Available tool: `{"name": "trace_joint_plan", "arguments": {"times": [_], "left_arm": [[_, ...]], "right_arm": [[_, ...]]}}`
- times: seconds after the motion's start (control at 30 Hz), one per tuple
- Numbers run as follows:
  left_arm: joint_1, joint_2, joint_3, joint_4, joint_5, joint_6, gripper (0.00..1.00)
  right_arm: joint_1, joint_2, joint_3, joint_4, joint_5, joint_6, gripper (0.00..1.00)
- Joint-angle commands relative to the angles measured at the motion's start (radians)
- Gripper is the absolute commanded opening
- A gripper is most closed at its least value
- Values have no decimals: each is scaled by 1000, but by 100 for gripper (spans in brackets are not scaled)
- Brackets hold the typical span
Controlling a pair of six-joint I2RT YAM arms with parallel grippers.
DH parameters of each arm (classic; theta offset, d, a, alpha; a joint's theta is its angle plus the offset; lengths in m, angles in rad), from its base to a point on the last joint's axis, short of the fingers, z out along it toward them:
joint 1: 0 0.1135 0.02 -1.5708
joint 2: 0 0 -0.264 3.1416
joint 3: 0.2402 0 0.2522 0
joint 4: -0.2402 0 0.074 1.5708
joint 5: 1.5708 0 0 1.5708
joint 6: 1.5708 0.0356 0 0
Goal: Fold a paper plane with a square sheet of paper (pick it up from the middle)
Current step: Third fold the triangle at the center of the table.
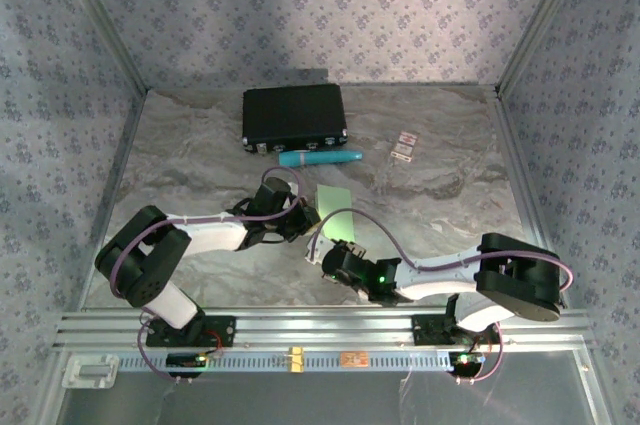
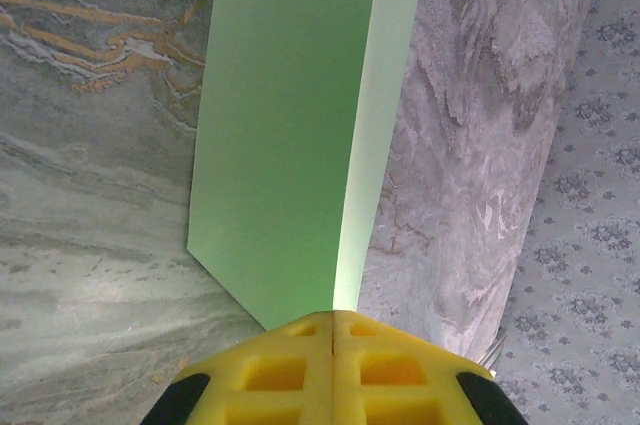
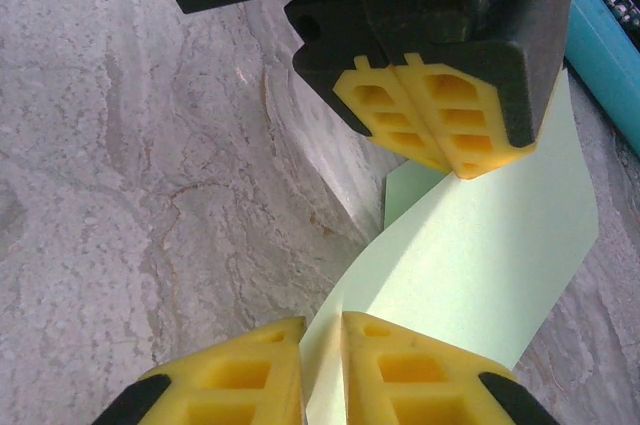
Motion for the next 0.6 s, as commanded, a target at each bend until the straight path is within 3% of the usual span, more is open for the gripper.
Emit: {"name": "trace_joint_plan", "arguments": {"times": [0.0, 0.47, 0.57], "left_arm": [[4, -8, 22, -14, 4, 14, 6], [4, -4, 22, -22, -2, 12, 8], [4, -6, 22, -33, -7, 13, 14]], "right_arm": [[3, -20, 6, -5, 11, 20, 15], [-4, -44, -16, -4, 1, 51, 3], [-8, -46, -16, -11, -9, 63, 2]]}}
